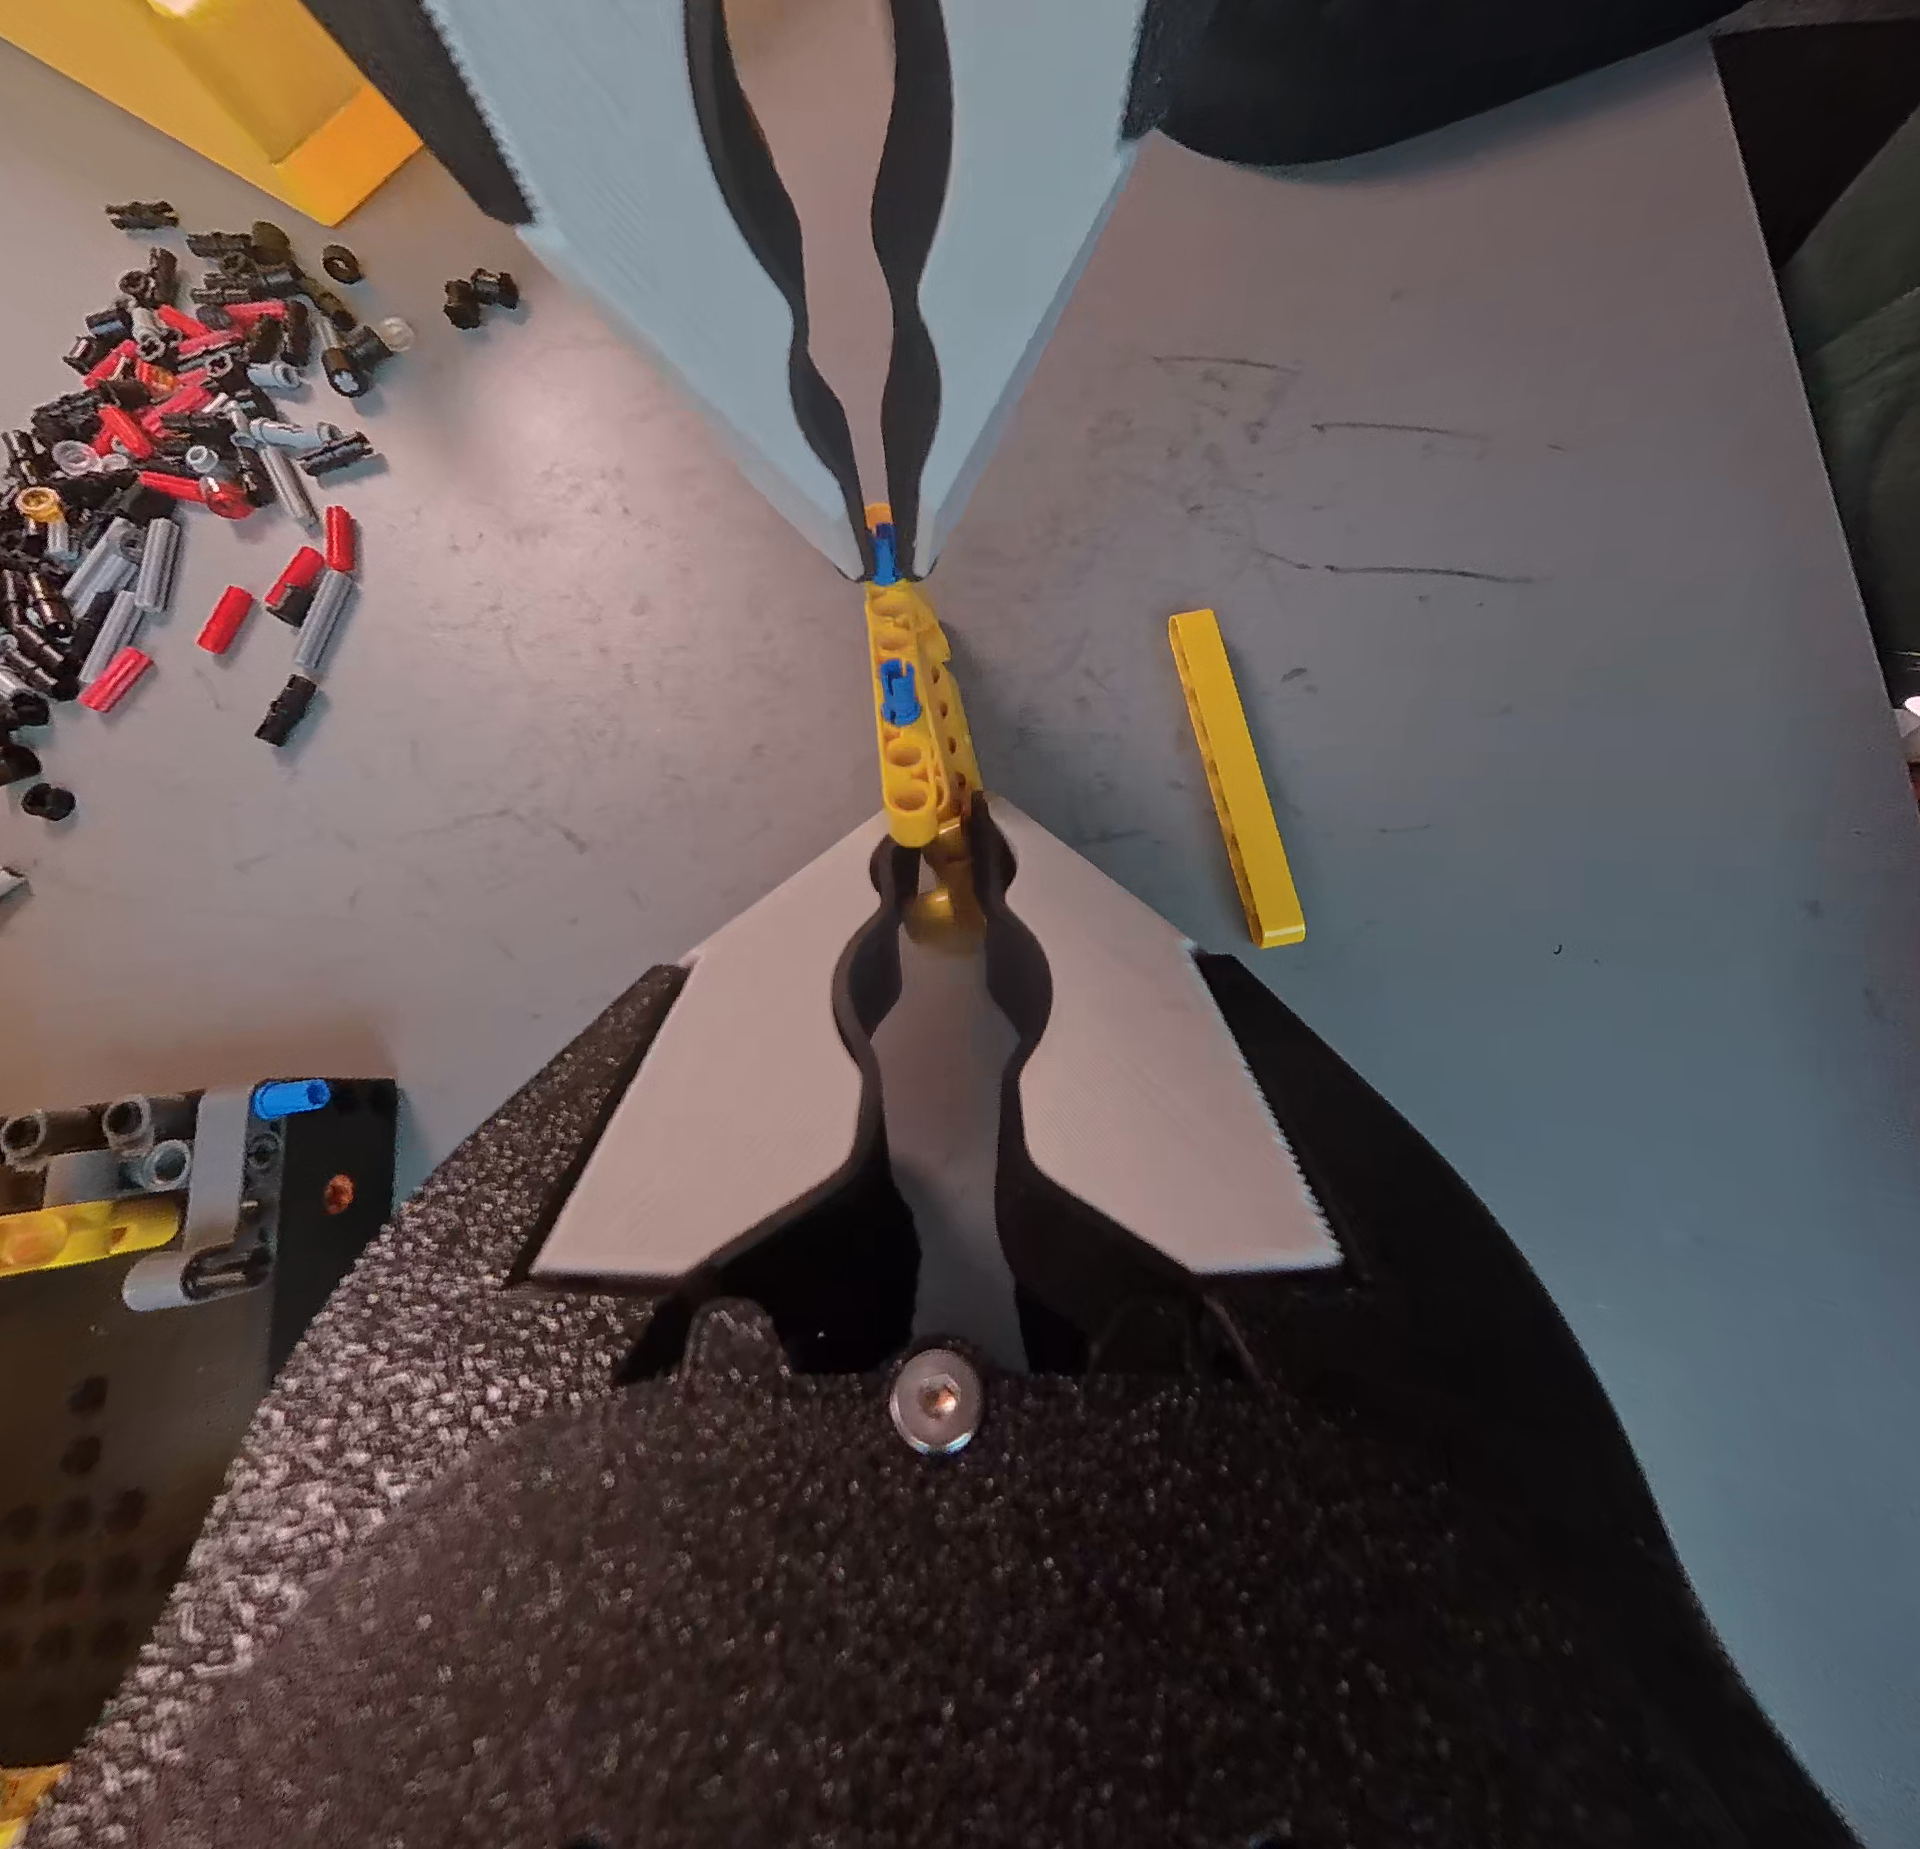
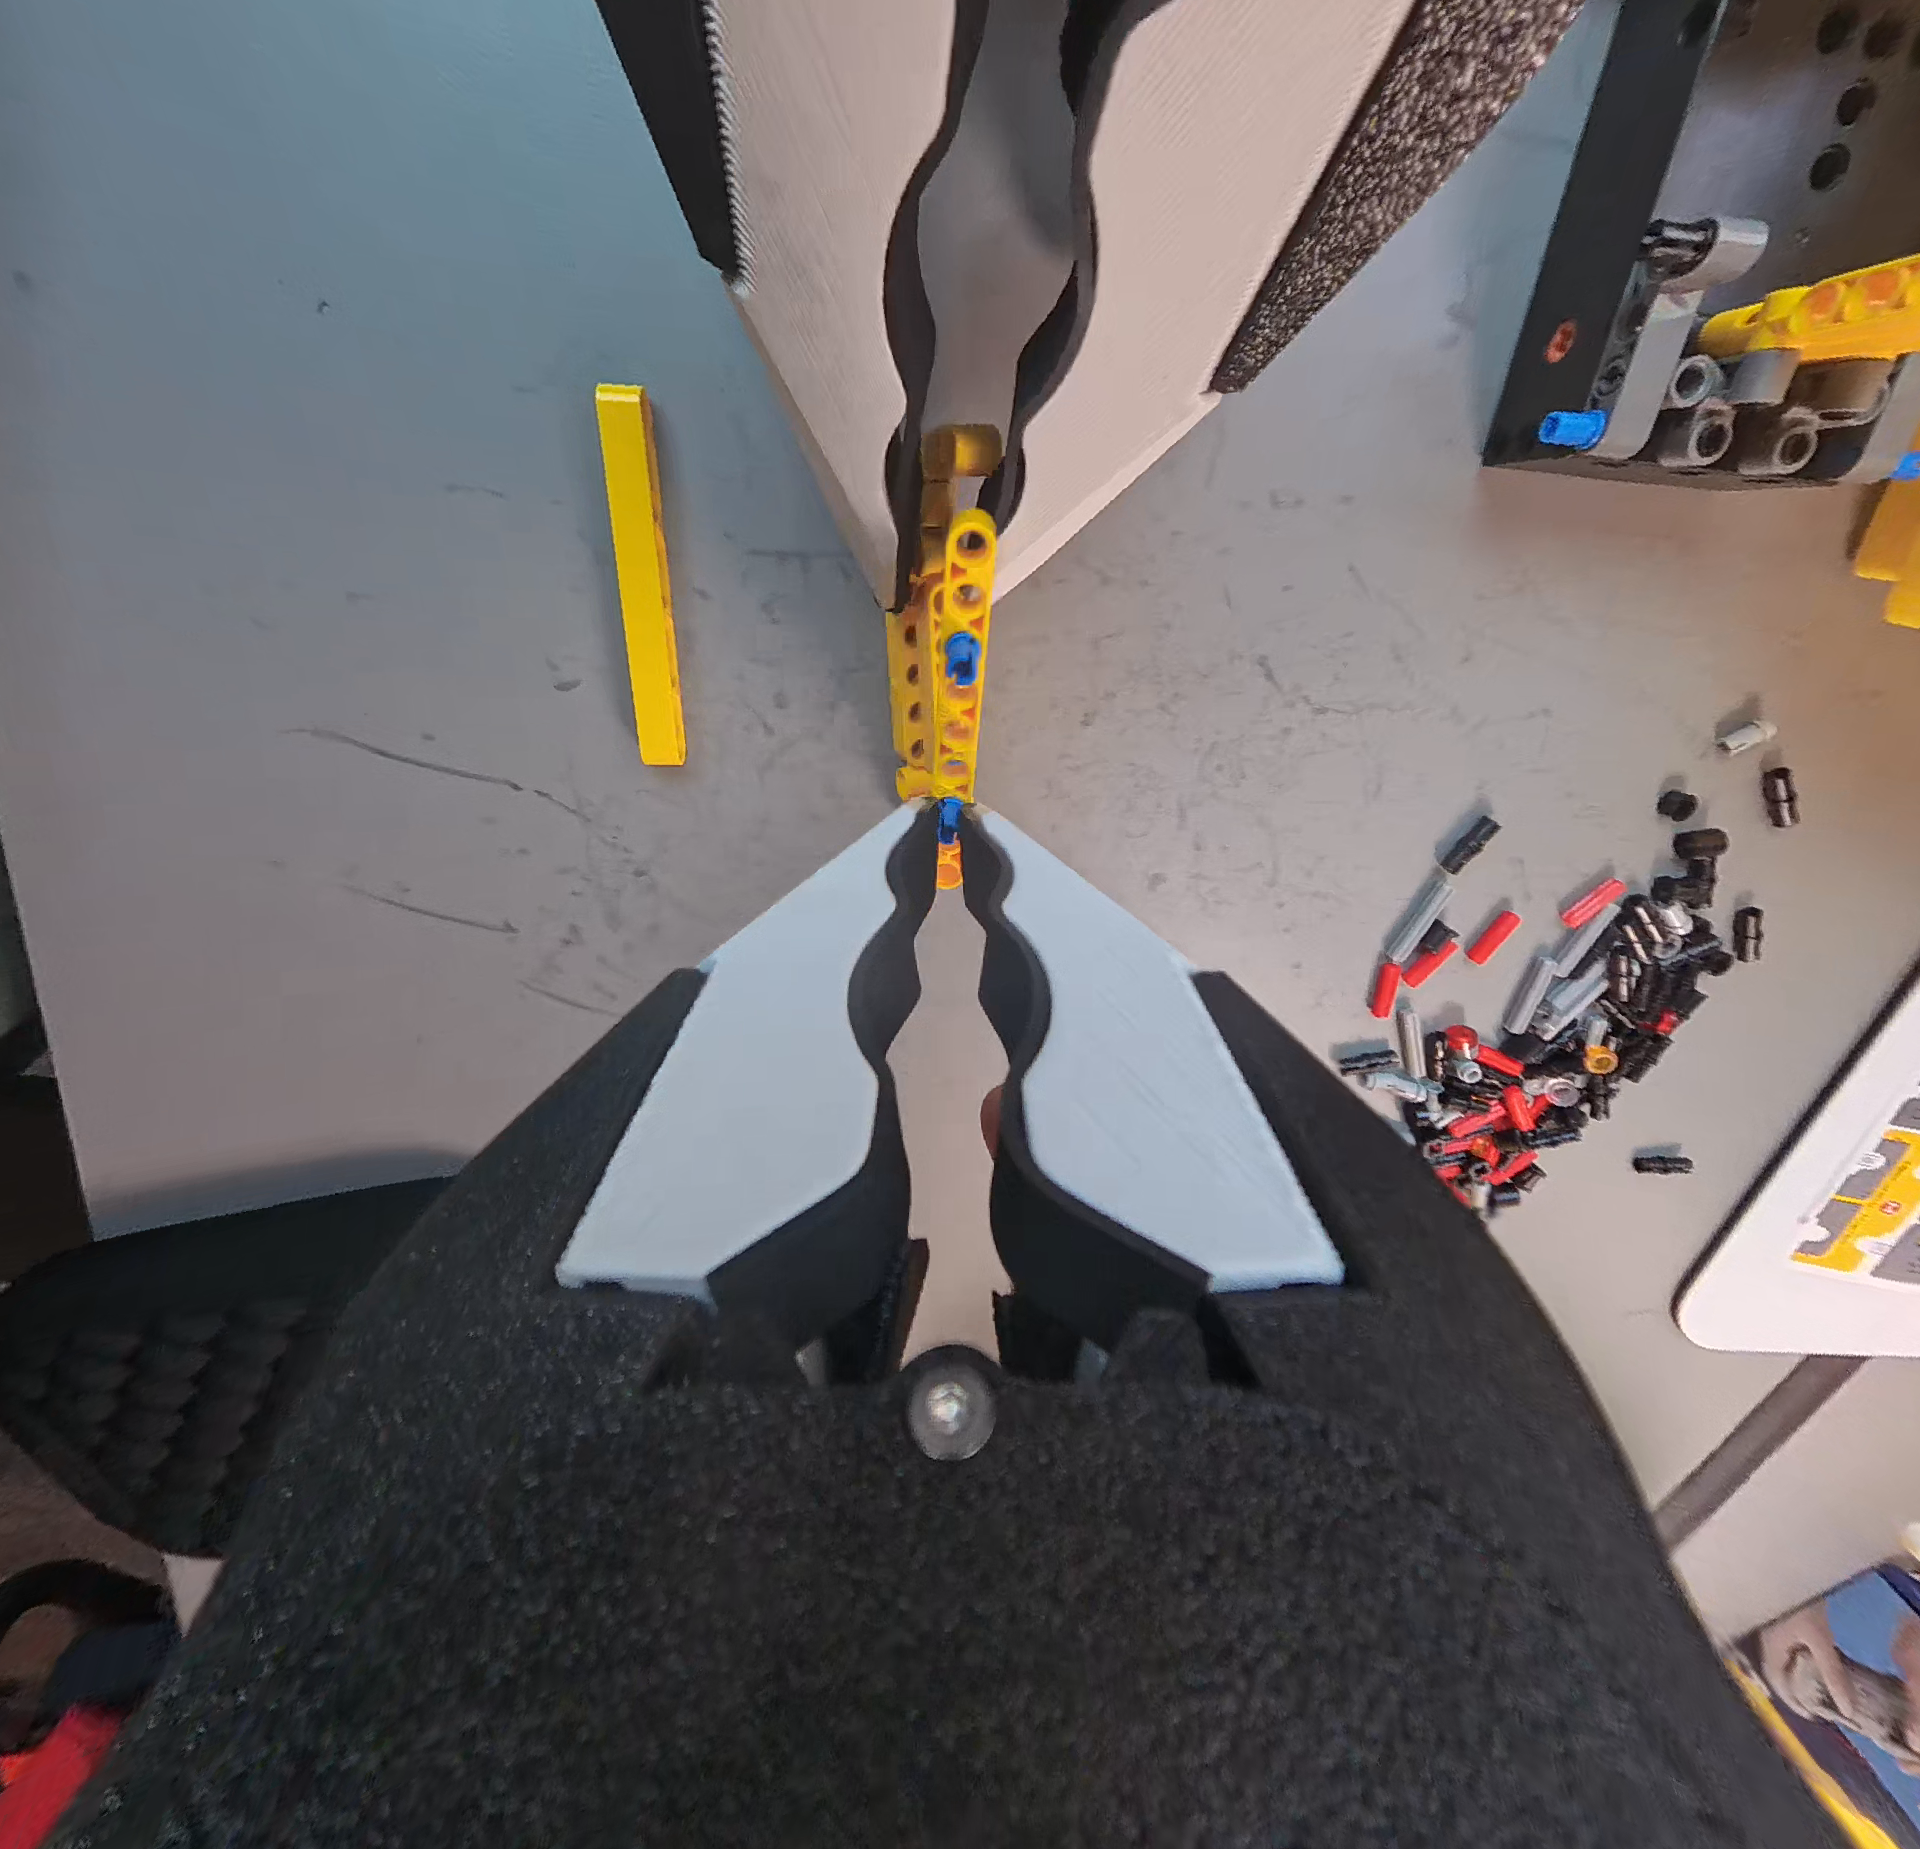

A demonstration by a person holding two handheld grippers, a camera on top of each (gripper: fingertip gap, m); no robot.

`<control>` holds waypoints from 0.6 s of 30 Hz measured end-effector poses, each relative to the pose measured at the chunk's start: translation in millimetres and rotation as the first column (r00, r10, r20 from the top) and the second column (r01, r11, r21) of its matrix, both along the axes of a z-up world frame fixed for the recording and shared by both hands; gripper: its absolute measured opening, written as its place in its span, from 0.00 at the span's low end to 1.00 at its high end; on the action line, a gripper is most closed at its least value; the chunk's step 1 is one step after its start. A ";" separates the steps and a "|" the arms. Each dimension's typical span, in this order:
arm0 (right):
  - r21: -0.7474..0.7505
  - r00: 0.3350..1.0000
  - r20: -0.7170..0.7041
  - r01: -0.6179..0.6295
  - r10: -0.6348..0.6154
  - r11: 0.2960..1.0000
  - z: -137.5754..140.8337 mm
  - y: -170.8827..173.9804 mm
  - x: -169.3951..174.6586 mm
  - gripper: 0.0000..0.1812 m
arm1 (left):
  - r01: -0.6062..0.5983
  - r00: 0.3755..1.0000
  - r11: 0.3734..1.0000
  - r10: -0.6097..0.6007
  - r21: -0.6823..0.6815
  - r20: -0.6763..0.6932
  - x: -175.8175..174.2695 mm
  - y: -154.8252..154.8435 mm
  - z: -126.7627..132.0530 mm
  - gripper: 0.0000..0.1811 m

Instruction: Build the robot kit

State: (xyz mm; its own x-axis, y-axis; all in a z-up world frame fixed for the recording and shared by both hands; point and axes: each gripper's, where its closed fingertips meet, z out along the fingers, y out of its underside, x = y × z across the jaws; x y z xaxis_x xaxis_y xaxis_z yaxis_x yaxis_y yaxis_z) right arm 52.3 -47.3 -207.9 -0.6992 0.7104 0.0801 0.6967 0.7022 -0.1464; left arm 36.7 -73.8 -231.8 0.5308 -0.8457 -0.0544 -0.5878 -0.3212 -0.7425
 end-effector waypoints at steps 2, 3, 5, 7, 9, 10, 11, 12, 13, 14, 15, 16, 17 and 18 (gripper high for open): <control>0.007 1.000 0.014 -0.017 0.017 1.000 -0.4 0.1 -1.4 0.01 | 0.000 1.000 1.000 0.000 -0.003 0.004 -0.8 0.7 -0.3 0.04; -0.002 0.999 0.029 -0.024 0.024 1.000 -0.3 -0.4 -0.8 0.01 | -0.002 1.000 1.000 0.002 0.000 0.006 -0.8 1.0 -0.1 0.04; -0.081 0.997 0.078 -0.022 0.029 0.996 1.5 -9.4 4.9 0.01 | -0.013 1.000 1.000 0.014 0.020 -0.010 -1.2 2.6 0.6 0.03; -0.070 0.997 0.071 -0.031 0.036 0.997 1.6 -8.7 4.4 0.02 | -0.011 1.000 0.999 0.012 0.035 -0.021 -0.6 2.6 1.0 0.03; -0.072 0.997 0.071 -0.021 0.026 0.997 2.0 -9.2 3.1 0.02 | -0.007 1.000 0.999 0.008 0.036 -0.021 -0.1 2.6 1.1 0.03; -0.082 0.997 0.075 -0.013 0.019 0.997 2.0 -10.7 2.3 0.01 | -0.005 1.000 0.999 0.006 0.039 -0.025 -0.1 2.7 0.7 0.03; -0.082 0.996 0.081 -0.017 0.023 0.996 1.9 -10.8 2.0 0.01 | -0.004 1.000 0.999 0.005 0.042 -0.027 -0.3 2.8 0.5 0.03; -0.085 0.996 0.087 -0.013 0.020 0.996 1.9 -10.9 1.8 0.01 | -0.005 1.000 0.999 0.006 0.040 -0.022 -0.3 2.8 0.5 0.03; -0.086 0.996 0.088 -0.010 0.017 0.996 1.9 -10.9 1.8 0.01 | -0.006 1.000 0.999 0.007 0.038 -0.019 -0.2 2.7 0.4 0.03; -0.084 0.996 0.085 -0.007 0.014 0.996 1.7 -11.1 1.9 0.01 | -0.005 1.000 0.999 0.006 0.038 -0.020 -0.2 2.7 0.4 0.03; -0.079 0.997 0.081 -0.002 0.008 0.997 1.7 -11.1 2.0 0.01 | -0.003 1.000 0.999 0.004 0.040 -0.023 -0.1 2.6 0.4 0.03; -0.071 0.997 0.076 -0.002 0.007 0.997 1.7 -10.7 2.1 0.01 | 0.000 1.000 0.999 0.001 0.041 -0.023 0.1 2.3 0.5 0.03; -0.062 0.997 0.073 0.000 0.005 0.998 1.7 -10.0 2.6 0.01 | 0.005 1.000 0.999 -0.004 0.041 -0.021 0.5 1.7 0.6 0.03; -0.052 0.997 0.073 0.003 0.001 0.999 1.5 -8.8 3.3 0.02 | 0.008 1.000 0.999 -0.008 0.042 -0.020 0.9 1.3 0.7 0.03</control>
